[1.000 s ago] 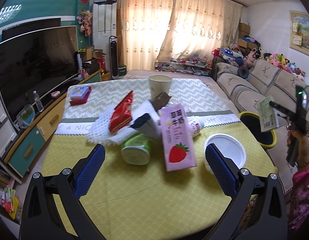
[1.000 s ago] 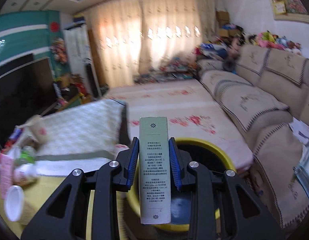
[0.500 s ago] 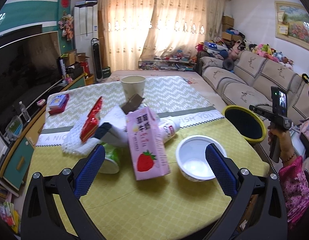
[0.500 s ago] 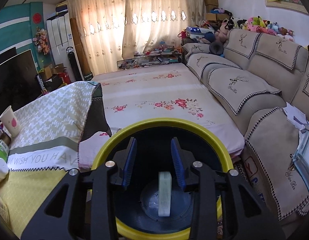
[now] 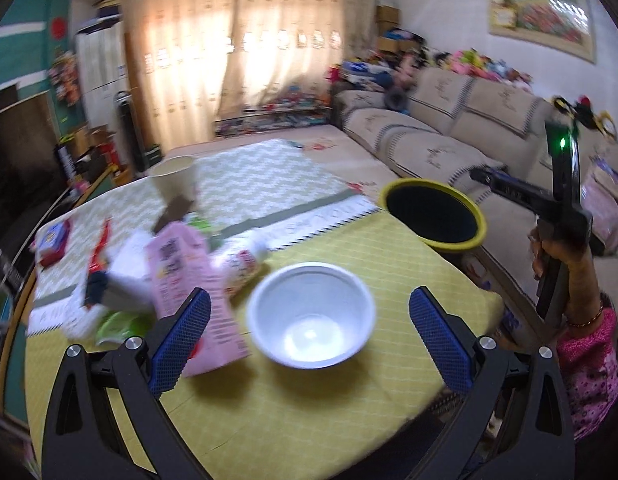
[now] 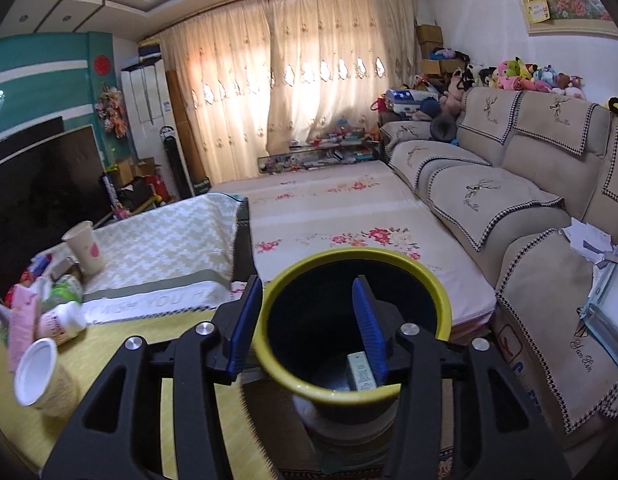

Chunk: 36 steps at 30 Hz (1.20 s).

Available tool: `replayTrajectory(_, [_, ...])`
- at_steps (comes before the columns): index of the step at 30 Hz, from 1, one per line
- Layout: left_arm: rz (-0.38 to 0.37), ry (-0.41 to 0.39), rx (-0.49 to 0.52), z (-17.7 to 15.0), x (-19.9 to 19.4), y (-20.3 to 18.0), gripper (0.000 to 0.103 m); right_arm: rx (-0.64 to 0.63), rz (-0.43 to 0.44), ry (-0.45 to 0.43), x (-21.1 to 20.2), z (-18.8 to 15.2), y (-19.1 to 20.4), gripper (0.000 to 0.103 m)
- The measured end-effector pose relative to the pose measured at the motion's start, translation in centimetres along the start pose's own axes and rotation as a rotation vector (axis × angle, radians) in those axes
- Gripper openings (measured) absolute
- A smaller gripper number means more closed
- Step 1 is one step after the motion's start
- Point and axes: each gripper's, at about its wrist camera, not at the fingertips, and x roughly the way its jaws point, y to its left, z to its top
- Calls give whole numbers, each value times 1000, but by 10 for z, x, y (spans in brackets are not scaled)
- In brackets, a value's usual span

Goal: Collect trash
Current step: 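Grasp the rim of the white plastic bowl with the left gripper, then carry the white bowl with the left gripper and drop it into the bin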

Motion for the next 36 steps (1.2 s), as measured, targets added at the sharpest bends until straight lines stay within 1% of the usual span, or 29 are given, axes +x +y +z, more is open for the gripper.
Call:
replayTrajectory(1, [-15,14,17,0,5,-6,89,-2,7,0,-5,-1,1,46])
replayTrajectory(2, [-25,29,27,0,10,-10,86,-4,11,1,-9,-2,2,46])
replayTrajectory(3, [-33,51,37,0,18,-14,80,-9,13,1,-12,-3,3,46])
replayTrajectory(4, [-39,67,42,0,24,-19,73,-12,13,0,-15,-4,4,46])
replayTrajectory(5, [-45,85,45,-1,29,-21,70,-17,11,-3,-19,-6,5,47])
replayTrajectory(7, [-58,124,51,-3,42,-27,59,-20,14,0,-21,-8,6,47])
replayTrajectory(8, [-61,137,53,-3,47,-28,56,-18,21,1,-22,-9,6,47])
replayTrajectory(10, [-66,159,57,-5,54,-31,45,-15,26,4,-24,-11,6,47])
replayTrajectory(12, [-66,177,63,-8,61,-33,40,-9,28,5,-24,-12,6,47])
replayTrajectory(17, [-55,208,73,-11,68,-34,31,2,34,9,-24,-12,1,47])
replayTrajectory(19, [-51,220,71,-12,72,-32,23,4,34,10,-24,-13,0,47])
replayTrajectory(20, [-53,226,70,-12,73,-31,21,5,34,10,-23,-13,-1,47])
replayTrajectory(22, [-52,233,74,-13,73,-32,14,6,33,11,-23,-12,-2,47])
replayTrajectory(24, [-41,235,78,-14,74,-32,12,7,36,11,-23,-12,-2,47])
replayTrajectory(29, [-30,225,82,-13,75,-31,11,11,33,7,-26,-14,-3,47])
replayTrajectory(33, [-40,210,90,-7,71,-33,9,14,21,-7,-33,-13,-7,47])
replayTrajectory(36, [-56,187,108,1,65,-38,8,6,-4,-18,-42,-13,-12,47])
